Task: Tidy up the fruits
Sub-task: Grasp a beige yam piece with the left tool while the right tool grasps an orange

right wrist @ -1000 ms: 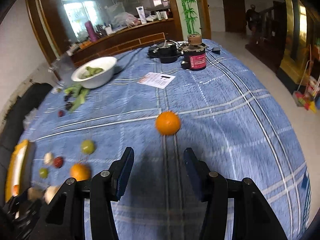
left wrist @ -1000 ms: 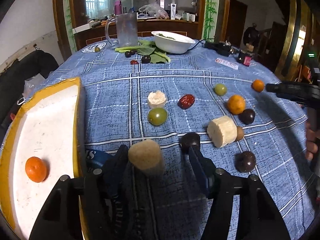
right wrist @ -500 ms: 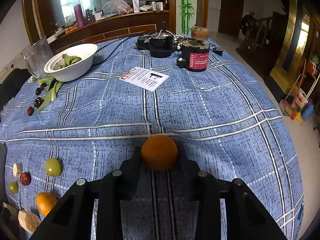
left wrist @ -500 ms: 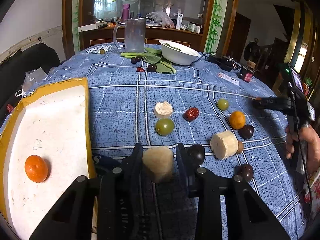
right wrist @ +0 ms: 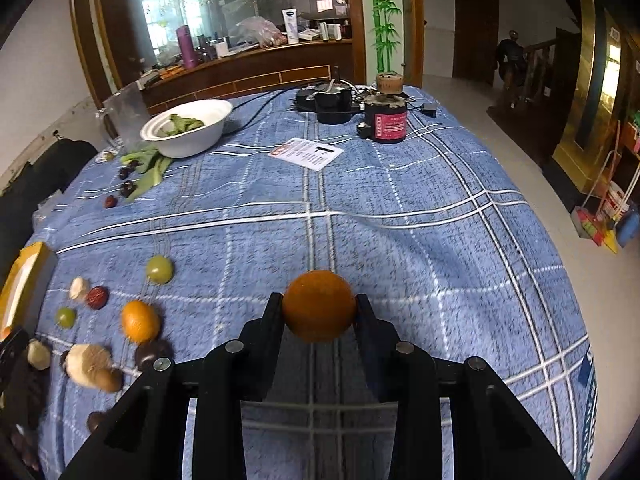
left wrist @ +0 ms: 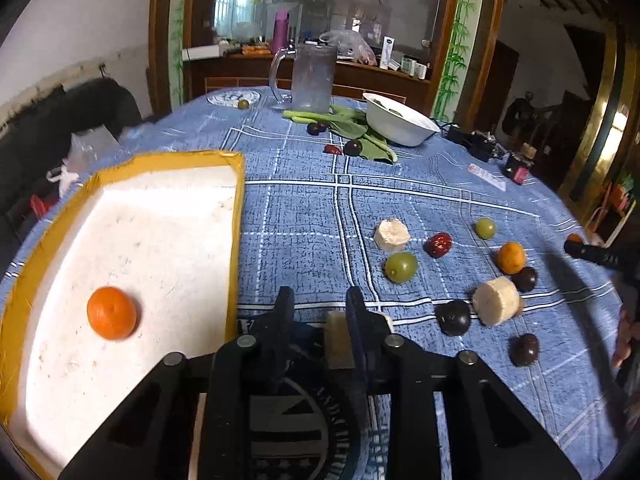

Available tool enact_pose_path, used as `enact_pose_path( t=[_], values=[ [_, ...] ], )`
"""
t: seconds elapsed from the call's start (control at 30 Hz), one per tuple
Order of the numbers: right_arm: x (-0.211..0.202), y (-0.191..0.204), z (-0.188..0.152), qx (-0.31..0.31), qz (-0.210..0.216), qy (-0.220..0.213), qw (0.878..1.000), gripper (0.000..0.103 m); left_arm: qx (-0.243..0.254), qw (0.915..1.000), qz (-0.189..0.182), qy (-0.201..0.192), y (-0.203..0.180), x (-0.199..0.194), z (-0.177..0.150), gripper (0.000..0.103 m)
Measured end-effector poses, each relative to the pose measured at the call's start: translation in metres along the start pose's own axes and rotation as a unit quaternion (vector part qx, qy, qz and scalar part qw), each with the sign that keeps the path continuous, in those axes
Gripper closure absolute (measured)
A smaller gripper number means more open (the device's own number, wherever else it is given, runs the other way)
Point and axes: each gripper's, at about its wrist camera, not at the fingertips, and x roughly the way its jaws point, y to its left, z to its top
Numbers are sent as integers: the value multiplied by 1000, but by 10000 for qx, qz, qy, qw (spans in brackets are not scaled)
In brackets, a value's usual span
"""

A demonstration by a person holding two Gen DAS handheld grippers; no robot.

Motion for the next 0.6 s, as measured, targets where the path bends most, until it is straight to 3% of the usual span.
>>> enact_pose_path(
  t=[0.27,0.33,0.43,0.53,0.6],
  values=[
    [-22,32,-13,-59,622,-59,9980,66,524,9982,-214,200,-24,-1,-11,77],
    [-28,42,-16,-161,736,-88,9971,66,693,9973,-144,199,-32,-1,-11,74],
    [-37,56,-22,-299,912,-121,9953,66,1003,9940,93,420,-43,9,-13,63],
    [-43,66,-27,-391,1067,-103,9935,66,1303,9892,402,543,-52,13,-17,63],
    [-47,74,-31,-474,1139,-90,9923,66,1279,9892,517,502,-51,11,-17,69]
  ],
)
